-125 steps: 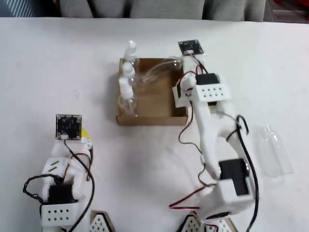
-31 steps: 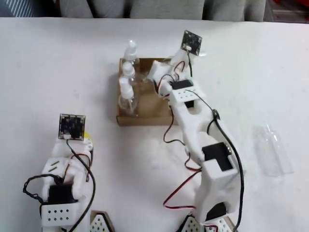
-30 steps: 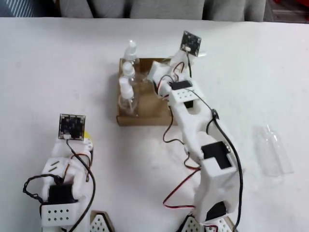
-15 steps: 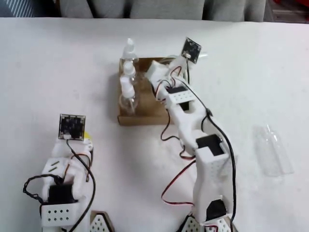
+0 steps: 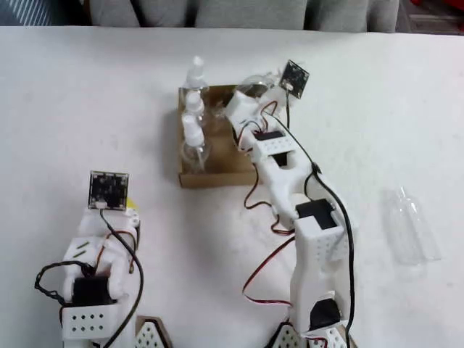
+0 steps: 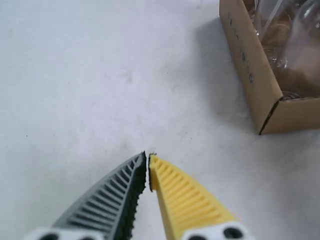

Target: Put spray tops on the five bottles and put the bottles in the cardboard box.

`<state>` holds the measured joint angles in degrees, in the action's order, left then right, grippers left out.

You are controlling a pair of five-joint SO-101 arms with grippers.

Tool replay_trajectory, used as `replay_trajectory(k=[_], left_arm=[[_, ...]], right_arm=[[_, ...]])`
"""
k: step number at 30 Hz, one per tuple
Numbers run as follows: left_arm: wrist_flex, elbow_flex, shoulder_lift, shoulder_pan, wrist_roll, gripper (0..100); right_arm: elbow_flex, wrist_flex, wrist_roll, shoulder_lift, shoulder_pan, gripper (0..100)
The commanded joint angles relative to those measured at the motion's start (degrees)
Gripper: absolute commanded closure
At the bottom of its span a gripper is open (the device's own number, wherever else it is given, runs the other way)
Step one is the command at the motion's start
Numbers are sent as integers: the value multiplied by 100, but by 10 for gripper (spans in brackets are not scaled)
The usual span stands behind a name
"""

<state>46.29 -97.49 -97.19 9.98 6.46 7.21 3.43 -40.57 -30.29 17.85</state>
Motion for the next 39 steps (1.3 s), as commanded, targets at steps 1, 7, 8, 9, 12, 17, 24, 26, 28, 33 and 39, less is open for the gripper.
replay_trajectory(k=[1, 7, 8, 9, 12, 17, 24, 26, 28, 33, 39], left_arm=[[35, 18, -31, 22, 70, 980], [35, 18, -31, 22, 70, 980], [35, 18, -31, 22, 70, 980], [35, 18, -31, 22, 70, 980], [35, 18, -31, 22, 70, 980], [35, 18, -31, 22, 70, 980], [35, 18, -31, 22, 70, 980], [35, 18, -31, 22, 70, 980], [35, 18, -31, 22, 70, 980], [35, 18, -31, 22, 70, 980], [35, 18, -31, 22, 70, 980]], right_arm=[[-158, -31, -44, 31, -101, 981], [-141, -22, -9, 31, -110, 982], [-114, -13, 0, 40, -136, 982], [-70, -22, 0, 66, -154, 982], [-26, -22, 0, 101, -189, 982], [141, -13, 26, 321, -171, 982], [765, -286, 360, 857, -84, 982], [826, -312, 360, 919, -84, 982], [844, -303, 369, 963, -92, 982], [844, -277, 545, 971, -119, 982], [862, -268, 853, 1138, -92, 982]])
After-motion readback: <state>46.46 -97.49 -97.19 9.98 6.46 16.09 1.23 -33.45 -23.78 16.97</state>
